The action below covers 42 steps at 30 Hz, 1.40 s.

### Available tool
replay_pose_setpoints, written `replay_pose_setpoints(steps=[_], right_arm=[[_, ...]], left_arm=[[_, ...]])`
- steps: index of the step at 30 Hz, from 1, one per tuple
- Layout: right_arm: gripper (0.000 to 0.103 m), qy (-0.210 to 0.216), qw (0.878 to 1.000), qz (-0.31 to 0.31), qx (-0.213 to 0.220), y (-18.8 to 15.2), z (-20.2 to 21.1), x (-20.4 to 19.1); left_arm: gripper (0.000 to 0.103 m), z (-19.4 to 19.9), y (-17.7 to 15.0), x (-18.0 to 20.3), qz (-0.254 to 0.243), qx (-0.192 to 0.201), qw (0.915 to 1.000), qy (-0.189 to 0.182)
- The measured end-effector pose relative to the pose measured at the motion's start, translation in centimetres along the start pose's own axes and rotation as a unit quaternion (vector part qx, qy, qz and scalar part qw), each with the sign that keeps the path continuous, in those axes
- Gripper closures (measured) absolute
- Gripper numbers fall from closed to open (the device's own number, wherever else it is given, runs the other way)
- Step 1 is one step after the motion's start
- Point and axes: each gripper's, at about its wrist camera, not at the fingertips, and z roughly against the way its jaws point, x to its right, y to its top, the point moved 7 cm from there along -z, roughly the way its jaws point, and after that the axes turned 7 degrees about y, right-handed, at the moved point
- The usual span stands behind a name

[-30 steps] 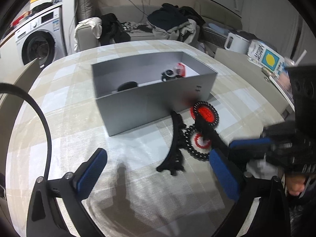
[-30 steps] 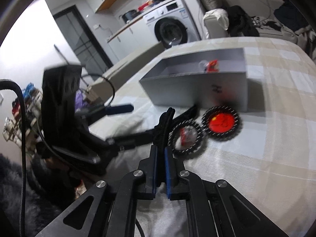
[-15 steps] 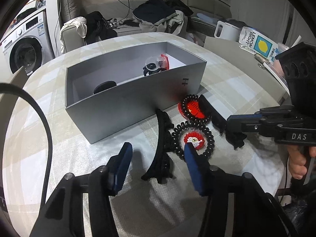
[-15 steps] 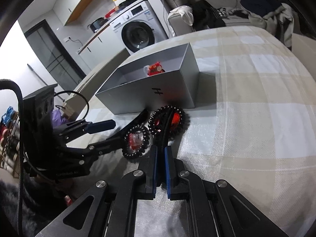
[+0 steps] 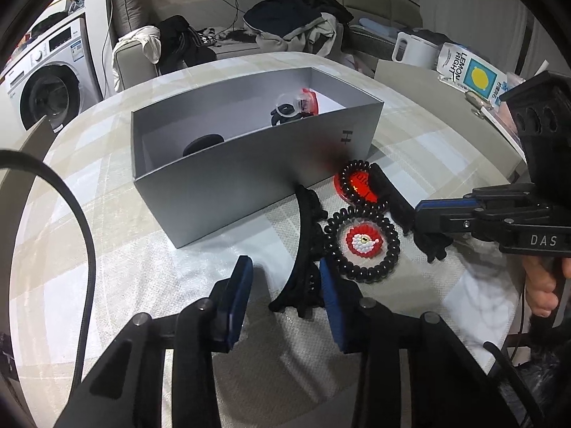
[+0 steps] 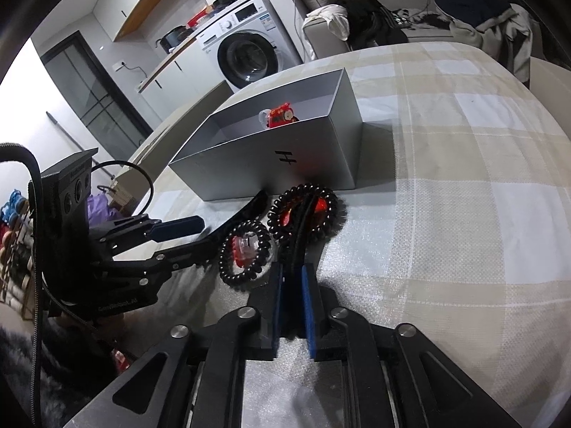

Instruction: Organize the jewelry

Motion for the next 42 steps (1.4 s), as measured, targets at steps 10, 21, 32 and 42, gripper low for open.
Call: replay_pose_setpoints(steps=[10,21,32,42], right_arm=[[0.079,-0.002,1.000,0.010,-0.007,0.0,-0.2,-0.3],[0.079,-0.014,1.000,0.022,-0.014,0.0,-0.7,-0.7],[0.079,-0.026,0.999,0.032,-0.020,0.1,-0.8,-1.0],[0.079,-0.022,0.999,0.034,-0.026,0.4,-0.9,-1.1]], left_arm=[[0.086,0.0,0.1,0.2,-0.006,0.002,0.9999,-0.008],[0.090,2.1,-0.3,-0.2,0.010,0.029,0.9995,-0.010],[0.090,3.5,0.6,-0.5,0.028,0.053,0.9982,-0.006],[0.090,4.1,1.3,-0.8,0.040,0.074,0.9965,-0.004]])
